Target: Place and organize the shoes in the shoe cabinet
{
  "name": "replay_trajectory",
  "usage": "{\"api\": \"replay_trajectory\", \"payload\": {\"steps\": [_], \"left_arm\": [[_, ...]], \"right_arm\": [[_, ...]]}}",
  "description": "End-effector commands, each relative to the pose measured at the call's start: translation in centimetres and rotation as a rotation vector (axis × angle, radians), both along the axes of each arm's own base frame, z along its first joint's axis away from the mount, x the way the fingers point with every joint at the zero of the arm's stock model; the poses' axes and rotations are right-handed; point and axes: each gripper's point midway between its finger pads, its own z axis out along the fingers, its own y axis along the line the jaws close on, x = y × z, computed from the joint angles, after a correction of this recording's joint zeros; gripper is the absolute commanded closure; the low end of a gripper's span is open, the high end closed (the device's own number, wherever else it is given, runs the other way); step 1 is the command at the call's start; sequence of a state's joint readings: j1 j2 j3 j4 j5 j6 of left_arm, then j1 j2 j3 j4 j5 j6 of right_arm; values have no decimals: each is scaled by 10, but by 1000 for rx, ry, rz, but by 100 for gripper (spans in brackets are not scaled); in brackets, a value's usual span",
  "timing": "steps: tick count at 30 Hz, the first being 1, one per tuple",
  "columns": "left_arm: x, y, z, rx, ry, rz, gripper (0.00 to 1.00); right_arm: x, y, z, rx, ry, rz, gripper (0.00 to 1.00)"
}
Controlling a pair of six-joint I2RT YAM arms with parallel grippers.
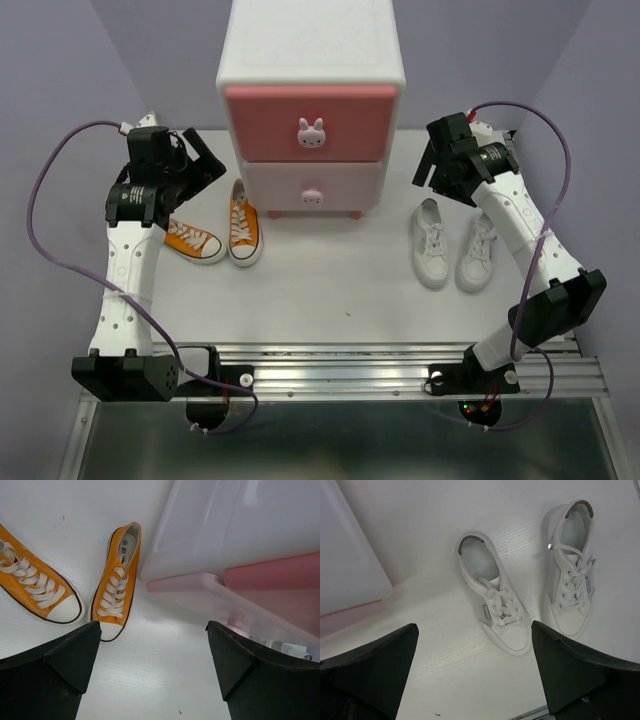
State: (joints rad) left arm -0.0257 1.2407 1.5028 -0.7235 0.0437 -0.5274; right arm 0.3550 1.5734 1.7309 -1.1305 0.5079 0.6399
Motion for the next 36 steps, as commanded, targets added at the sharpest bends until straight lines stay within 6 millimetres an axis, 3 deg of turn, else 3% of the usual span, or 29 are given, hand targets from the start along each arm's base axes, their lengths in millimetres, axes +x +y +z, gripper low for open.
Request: {"api": "replay_trajectory", "payload": {"steps": [1, 5, 6, 8, 12, 13, 15, 16, 18, 19, 21, 22, 24, 25, 29, 30, 36], "left_arm": [[-7, 1, 9, -11, -30, 16, 1], [-4, -1, 20, -16, -65, 6, 1], [-2, -1, 25, -16, -71, 9, 1], [1, -1, 34, -15, -84, 9, 1], [11, 6, 79, 20, -162, 26, 1], [15, 9, 104, 28, -219, 29, 1], [26, 20, 120, 57, -240, 69, 1], [22, 32, 151, 59, -308, 106, 1], [27, 37, 173, 57, -360, 106, 1], [32, 30, 194, 35, -419, 58, 1], [41, 21, 210, 4, -472, 16, 1], [44, 10, 229, -34, -541, -36, 1], [51, 0, 235, -78, -580, -84, 1], [52, -12, 251, -115, -647, -144, 1], [62, -33, 265, -173, -734, -264, 1], [72, -33, 259, -174, -723, -271, 1], [88, -41, 254, -139, -705, -343, 1]], "right_arm": [[2, -6, 30, 28, -137, -49, 0], [3, 7, 42, 72, -207, 64, 0], [6, 10, 58, 85, -280, 97, 0], [5, 8, 59, 90, -308, 97, 0], [2, 10, 64, 110, -331, 105, 0], [1, 13, 63, 104, -322, 135, 0], [1, 21, 59, 125, -305, 176, 0], [1, 22, 59, 125, -301, 183, 0], [2, 21, 60, 125, -303, 180, 0], [2, 21, 63, 121, -313, 184, 0], [3, 21, 68, 119, -324, 192, 0], [3, 22, 70, 113, -328, 203, 0], [2, 23, 77, 110, -343, 227, 0], [2, 24, 79, 110, -347, 236, 0], [-3, 31, 81, 130, -348, 293, 0], [-4, 33, 80, 135, -344, 304, 0], [-15, 55, 88, 216, -353, 426, 0]]}}
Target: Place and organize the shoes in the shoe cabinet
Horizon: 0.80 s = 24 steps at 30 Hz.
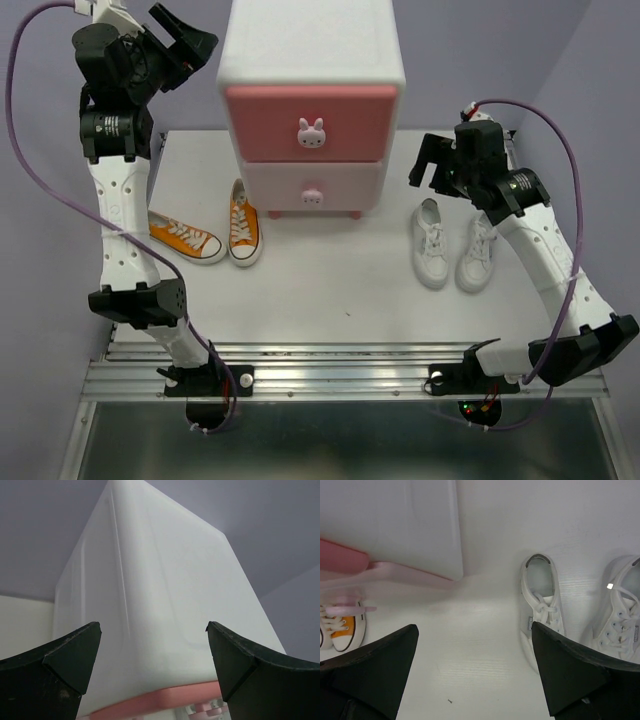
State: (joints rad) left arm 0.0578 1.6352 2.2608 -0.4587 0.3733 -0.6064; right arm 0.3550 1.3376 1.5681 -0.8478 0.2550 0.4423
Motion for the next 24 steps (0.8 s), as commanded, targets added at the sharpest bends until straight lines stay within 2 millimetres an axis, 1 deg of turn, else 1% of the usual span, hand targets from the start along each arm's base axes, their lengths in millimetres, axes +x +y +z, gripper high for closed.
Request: {"api": "replay_trajectory", "payload": {"steps": [1, 2, 3, 4, 5, 6, 7, 8, 9, 11, 12, 13, 14, 15, 17, 18, 20, 21, 22, 23, 24], "left_arm": [[-1, -19, 19, 45, -92, -119, 1], [0, -25, 13, 49, -76, -148, 1], [2, -28, 7, 54, -61, -160, 1], [6, -31, 0, 67, -45, -168, 1], [6, -38, -8, 77, -24, -190, 1], [7, -42, -12, 84, -15, -204, 1], [8, -45, -18, 86, -5, -224, 1], [9, -47, -21, 83, 1, -232, 1], [10, -48, -24, 80, 12, -234, 1], [14, -45, -33, 80, 41, -222, 1], [16, -44, -37, 82, 54, -214, 1], [19, -42, -45, 83, 82, -204, 1], [19, -41, -48, 92, 90, -201, 1], [21, -41, -53, 96, 103, -199, 1], [21, -40, -63, 104, 140, -200, 1], [21, -40, -70, 113, 159, -199, 1], [21, -40, -77, 117, 179, -206, 1], [20, -40, -80, 119, 183, -212, 1], [20, -42, -84, 125, 191, -221, 1], [20, -42, -88, 128, 204, -227, 1], [22, -43, -93, 132, 216, -227, 1]], "right_arm": [[-7, 23, 37, 72, -109, 150, 0], [-11, 31, 42, 97, -112, 198, 0], [-12, 35, 43, 104, -104, 221, 0], [-14, 37, 41, 109, -87, 229, 0], [-15, 38, 49, 118, -95, 238, 0], [-18, 40, 49, 123, -83, 247, 0], [-19, 45, 55, 137, -86, 275, 0], [-20, 47, 52, 141, -72, 287, 0], [-21, 48, 56, 146, -76, 297, 0], [-23, 50, 56, 135, -64, 318, 0], [-25, 56, 57, 130, -61, 341, 0], [-26, 58, 60, 118, -59, 355, 0], [-26, 61, 61, 110, -61, 359, 0], [-29, 68, 70, 112, -77, 380, 0], [-30, 76, 75, 119, -88, 394, 0], [-32, 85, 81, 132, -100, 409, 0], [-33, 96, 85, 141, -109, 422, 0], [-32, 103, 84, 136, -107, 427, 0], [-36, 114, 87, 126, -116, 445, 0], [-36, 120, 93, 125, -133, 451, 0], [-33, 127, 90, 111, -128, 447, 0]]}}
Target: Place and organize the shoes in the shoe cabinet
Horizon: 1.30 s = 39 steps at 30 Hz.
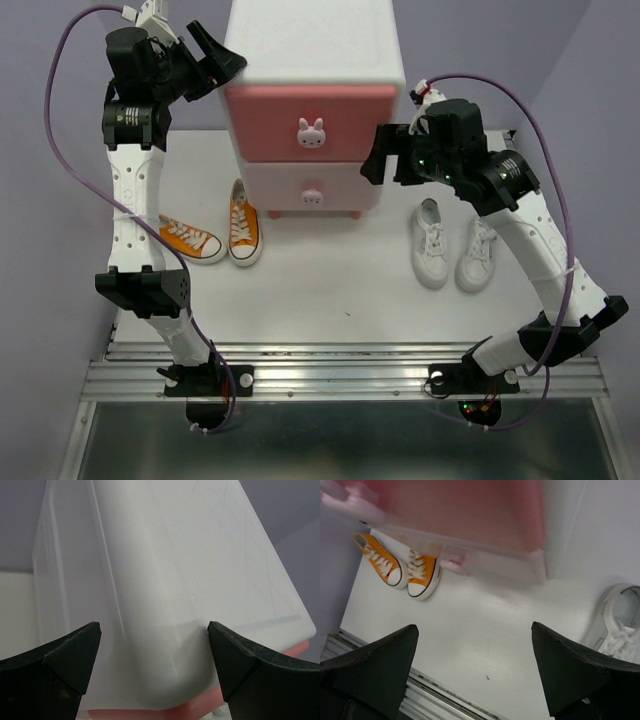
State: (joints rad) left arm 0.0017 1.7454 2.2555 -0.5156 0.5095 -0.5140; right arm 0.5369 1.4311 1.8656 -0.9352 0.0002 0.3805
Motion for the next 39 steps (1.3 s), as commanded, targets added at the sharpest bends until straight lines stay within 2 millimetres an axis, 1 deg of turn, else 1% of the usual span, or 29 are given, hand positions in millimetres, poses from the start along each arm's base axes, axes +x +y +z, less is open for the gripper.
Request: {"api": "replay_trajectory", "payload": {"steps": [1, 2, 3, 4, 5, 6, 7, 9, 10, 11, 12, 13, 14, 15, 17, 18, 19, 20, 21, 22, 23, 24, 25, 26, 27, 28, 29, 34, 39], "left_arm": [[-8, -12, -30, 66, 79, -54, 1], [-8, -12, -35, 68, 97, -56, 1], [-7, -12, -39, 68, 110, -56, 2], [-7, -12, -42, 66, 120, -59, 2], [-7, -14, -44, 63, 127, -65, 2], [-7, -14, -45, 61, 130, -64, 3], [-8, -15, -46, 59, 134, -69, 3], [-8, -16, -49, 58, 144, -70, 4], [-8, -16, -50, 55, 151, -70, 4], [-9, -17, -50, 52, 153, -72, 4], [-9, -17, -52, 49, 160, -72, 4], [-10, -17, -53, 49, 162, -73, 4], [-10, -17, -54, 49, 169, -73, 4], [-11, -17, -55, 47, 173, -73, 4], [-12, -16, -58, 52, 185, -70, 4], [-12, -16, -60, 52, 192, -70, 4], [-13, -16, -60, 55, 191, -71, 4], [-13, -16, -62, 60, 193, -74, 4], [-13, -16, -62, 62, 194, -73, 4], [-13, -16, -62, 62, 194, -71, 4], [-13, -16, -62, 61, 194, -71, 4], [-14, -16, -62, 60, 193, -72, 4], [-14, -16, -61, 59, 192, -73, 4], [-13, -16, -62, 59, 192, -72, 4], [-14, -16, -62, 60, 192, -72, 4], [-14, -16, -62, 61, 191, -71, 4], [-14, -16, -62, 63, 192, -68, 4], [-16, -13, -63, 78, 193, -58, 4], [-16, -12, -66, 82, 199, -54, 4]], "right_arm": [[-1, 28, 23, 3, -71, 19, 0], [-5, 39, 33, 14, -94, 25, 0], [-1, 50, 30, 14, -89, 28, 0], [-2, 57, 34, 23, -95, 32, 0], [-7, 70, 36, 26, -105, 45, 0], [-3, 70, 45, 29, -134, 2, 0], [1, 77, 45, 35, -144, -12, 0], [5, 82, 56, 46, -195, -81, 0], [8, 88, 54, 34, -205, -99, 0], [8, 86, 62, 35, -232, -127, 0], [14, 89, 68, 30, -263, -145, 0], [13, 94, 69, 21, -276, -141, 0], [17, 94, 70, 10, -286, -154, 0], [22, 100, 65, -9, -289, -149, 0], [26, 105, 73, 3, -316, -163, 0], [31, 110, 69, -2, -316, -164, 0], [31, 116, 72, 7, -328, -167, 0], [31, 119, 79, 17, -344, -169, 0], [35, 117, 82, 9, -359, -193, 0], [38, 123, 76, -12, -362, -202, 0], [40, 122, 83, -5, -376, -219, 0], [38, 128, 82, -10, -380, -210, 0], [42, 125, 83, -16, -389, -239, 0], [42, 133, 79, -28, -392, -232, 0], [42, 135, 81, -24, -401, -243, 0], [45, 136, 78, -32, -402, -257, 0], [44, 139, 77, -36, -405, -261, 0], [41, 138, 74, -86, -431, -328, 0], [49, 136, 69, -106, -439, -390, 0]]}}
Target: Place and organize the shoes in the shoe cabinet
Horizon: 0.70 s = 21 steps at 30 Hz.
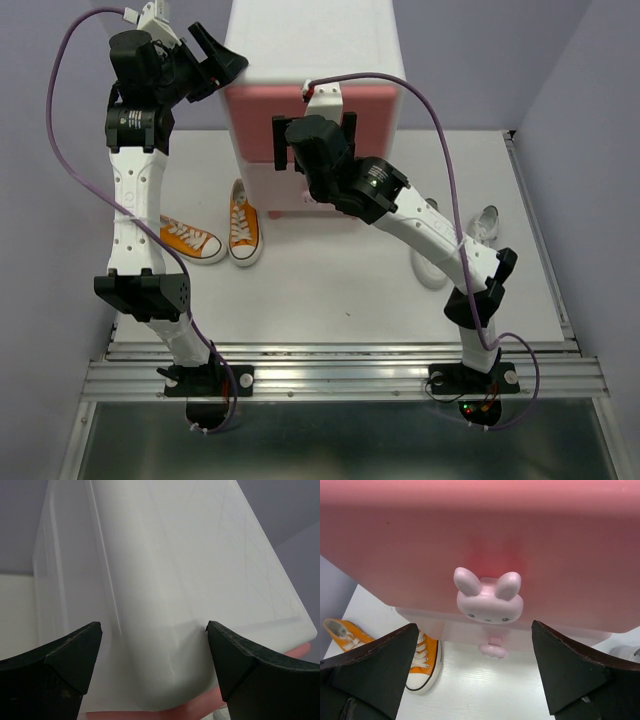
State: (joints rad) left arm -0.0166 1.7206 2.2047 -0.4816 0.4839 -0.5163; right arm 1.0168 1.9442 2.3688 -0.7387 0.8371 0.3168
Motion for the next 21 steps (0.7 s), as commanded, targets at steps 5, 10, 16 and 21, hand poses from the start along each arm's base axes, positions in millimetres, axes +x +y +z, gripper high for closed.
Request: {"api": "replay_trajectory", "payload": {"steps": [5, 10, 16, 21], "left_arm": [[-14, -7, -65, 80, 208, -60, 4], [-13, -7, -65, 78, 210, -56, 4], [-10, -5, -66, 75, 217, -41, 4], [-9, -5, -70, 75, 228, -40, 4]], "right_arm": [[10, -10, 33, 58, -109, -124, 0], [17, -5, 29, 33, -121, -141, 0], [22, -3, 22, 3, -124, -160, 9], [25, -3, 19, -2, -129, -186, 12]]}}
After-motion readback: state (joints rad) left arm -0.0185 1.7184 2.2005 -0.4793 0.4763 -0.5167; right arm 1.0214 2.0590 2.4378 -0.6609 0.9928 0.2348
